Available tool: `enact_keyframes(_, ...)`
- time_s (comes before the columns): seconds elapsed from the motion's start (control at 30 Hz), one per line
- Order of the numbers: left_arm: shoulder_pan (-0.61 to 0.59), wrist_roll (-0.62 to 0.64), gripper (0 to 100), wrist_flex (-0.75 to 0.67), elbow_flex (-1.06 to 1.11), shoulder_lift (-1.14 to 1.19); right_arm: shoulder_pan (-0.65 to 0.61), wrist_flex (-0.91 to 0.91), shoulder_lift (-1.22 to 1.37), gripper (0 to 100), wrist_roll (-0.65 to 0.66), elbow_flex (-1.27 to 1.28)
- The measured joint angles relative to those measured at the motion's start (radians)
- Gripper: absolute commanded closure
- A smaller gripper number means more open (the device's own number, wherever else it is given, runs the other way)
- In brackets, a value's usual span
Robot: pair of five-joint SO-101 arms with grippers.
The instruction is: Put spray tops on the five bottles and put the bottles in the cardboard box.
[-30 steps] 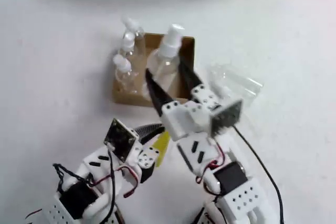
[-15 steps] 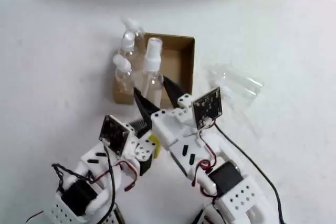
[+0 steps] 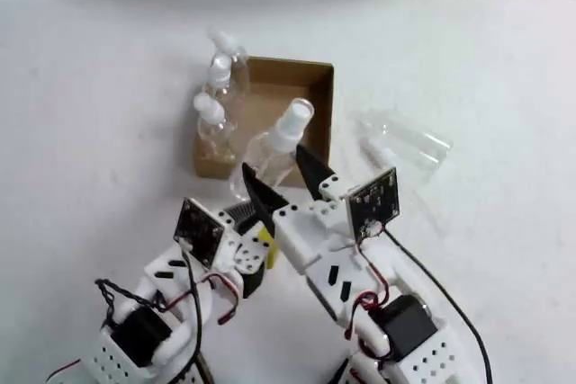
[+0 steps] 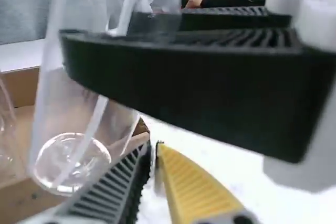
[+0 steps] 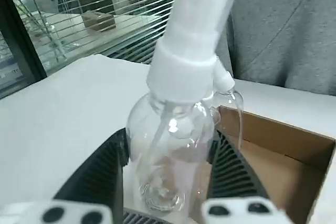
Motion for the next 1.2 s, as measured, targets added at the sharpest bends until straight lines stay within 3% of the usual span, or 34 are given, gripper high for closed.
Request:
enact_keyframes(0.4,0.000,0.000,97,0.000,0.002,0.000,0.005,0.046,-0.006,98.5,0.054,-0.002)
enact_keyframes(0.67,-0.028,-0.002,97,0.051,0.002,0.000,0.127,-0.087,0.028,98.5,0.152,-0.002)
enact_keyframes(0.87,-0.203,-0.017,97,0.175,0.000,0.000,0.199,-0.239,0.216,98.5,0.172,-0.002)
enact_keyframes(1.03,-0.407,-0.175,97,0.316,-0.008,0.000,0.258,-0.417,0.408,98.5,0.175,-0.002)
enact_keyframes(1.2,-0.594,-0.227,97,0.333,0.003,0.000,0.279,-0.534,0.585,98.4,0.175,-0.060)
